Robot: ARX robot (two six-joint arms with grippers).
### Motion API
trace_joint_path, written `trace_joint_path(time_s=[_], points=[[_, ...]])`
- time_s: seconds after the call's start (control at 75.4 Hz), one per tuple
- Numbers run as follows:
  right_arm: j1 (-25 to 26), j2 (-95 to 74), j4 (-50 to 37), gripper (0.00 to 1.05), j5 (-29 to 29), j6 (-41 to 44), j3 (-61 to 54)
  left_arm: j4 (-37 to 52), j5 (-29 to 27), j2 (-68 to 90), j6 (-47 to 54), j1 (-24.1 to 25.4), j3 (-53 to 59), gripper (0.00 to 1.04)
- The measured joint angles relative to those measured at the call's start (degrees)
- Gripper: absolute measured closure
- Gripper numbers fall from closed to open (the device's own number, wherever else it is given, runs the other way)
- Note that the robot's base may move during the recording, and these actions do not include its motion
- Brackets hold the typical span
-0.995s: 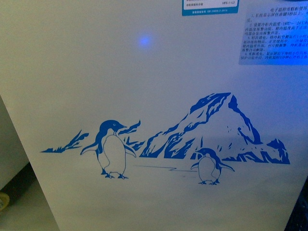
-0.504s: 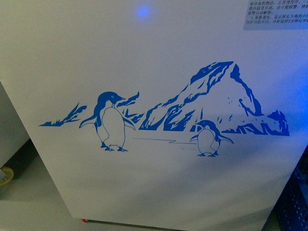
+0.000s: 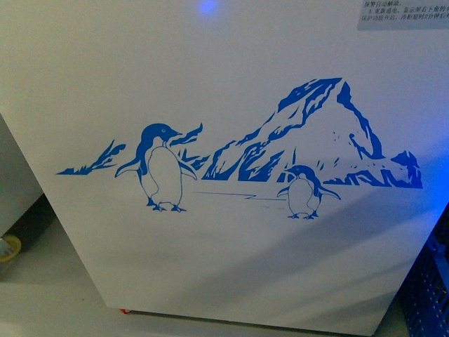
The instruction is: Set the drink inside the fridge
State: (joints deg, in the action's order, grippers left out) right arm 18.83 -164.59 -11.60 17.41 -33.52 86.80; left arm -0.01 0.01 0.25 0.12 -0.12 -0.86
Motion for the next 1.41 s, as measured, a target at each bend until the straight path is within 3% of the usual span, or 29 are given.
trace_joint_path(time_s=[0.385,0.73,0.942,1.114,1.406], points=[[-0.17,-9.14,6.38,0.08,-2.47,2.14,13.07,0.0,0.02,0.0,0.0,0.0,0.0,0.08],[0.44,-12.07,9.86,0.08,-3.32,3.85,17.33,0.0,0.0,0.0,0.0,0.0,0.0,0.08],[0.57,-10.71,6.23,0.42,-4.35,5.99,13.68,0.0,0.0,0.0,0.0,0.0,0.0,0.08],[0.5,-6.8,2.54,0.59,-5.33,7.5,6.29,0.0,0.0,0.0,-0.02,0.0,0.0,0.08],[-0.68,7.74,-5.16,0.64,-6.12,11.32,-10.75,0.0,0.0,0.0,0.0,0.0,0.0,0.08]])
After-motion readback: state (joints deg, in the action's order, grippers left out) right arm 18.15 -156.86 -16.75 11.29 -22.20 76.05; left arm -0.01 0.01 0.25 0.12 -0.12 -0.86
